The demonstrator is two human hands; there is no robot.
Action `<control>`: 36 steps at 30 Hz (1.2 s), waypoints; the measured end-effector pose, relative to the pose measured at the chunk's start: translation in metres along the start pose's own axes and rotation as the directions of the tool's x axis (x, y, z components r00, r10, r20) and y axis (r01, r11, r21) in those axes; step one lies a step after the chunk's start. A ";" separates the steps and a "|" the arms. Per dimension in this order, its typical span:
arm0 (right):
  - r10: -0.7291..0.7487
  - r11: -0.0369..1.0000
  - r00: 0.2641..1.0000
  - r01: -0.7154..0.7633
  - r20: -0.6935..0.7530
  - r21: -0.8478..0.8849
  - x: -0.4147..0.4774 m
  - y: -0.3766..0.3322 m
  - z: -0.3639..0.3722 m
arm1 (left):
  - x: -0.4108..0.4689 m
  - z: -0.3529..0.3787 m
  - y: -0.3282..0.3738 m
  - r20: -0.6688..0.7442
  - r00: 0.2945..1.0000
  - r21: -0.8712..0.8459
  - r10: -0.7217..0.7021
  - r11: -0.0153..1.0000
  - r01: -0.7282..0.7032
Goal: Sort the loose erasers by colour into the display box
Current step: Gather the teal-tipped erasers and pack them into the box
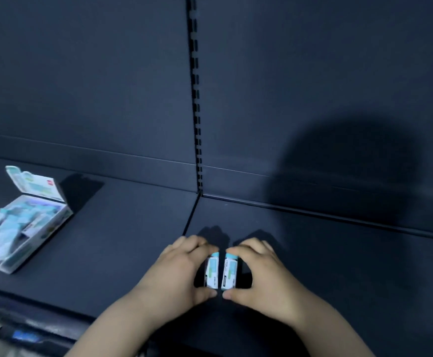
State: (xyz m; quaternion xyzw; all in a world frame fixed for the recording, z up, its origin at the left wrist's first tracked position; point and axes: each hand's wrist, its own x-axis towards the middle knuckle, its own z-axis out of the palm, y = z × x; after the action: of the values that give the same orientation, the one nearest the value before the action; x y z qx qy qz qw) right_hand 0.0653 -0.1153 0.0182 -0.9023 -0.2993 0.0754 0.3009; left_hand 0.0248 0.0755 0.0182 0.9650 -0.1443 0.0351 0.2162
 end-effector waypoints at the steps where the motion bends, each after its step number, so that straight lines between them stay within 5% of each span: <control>1: -0.005 1.000 1.000 0.005 -0.021 0.002 0.003 -0.014 0.010 | -0.010 -0.007 -0.013 -0.021 1.000 0.005 0.022 1.000 -0.022; 14: 0.034 0.998 0.990 -0.026 -0.133 0.063 0.064 -0.210 0.135 | -0.128 -0.113 -0.176 -0.118 0.976 0.115 0.181 0.979 -0.168; 36: -0.089 0.996 0.996 0.089 -0.006 0.013 0.163 -0.251 0.164 | -0.149 -0.172 -0.292 -0.201 0.978 0.154 -0.064 0.983 0.096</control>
State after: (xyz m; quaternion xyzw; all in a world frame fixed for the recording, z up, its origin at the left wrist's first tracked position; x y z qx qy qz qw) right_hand 0.0215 0.2223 0.0403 -0.8862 -0.3378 0.0615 0.3110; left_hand -0.0332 0.4411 0.0353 0.9764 -0.0801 0.1323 0.1508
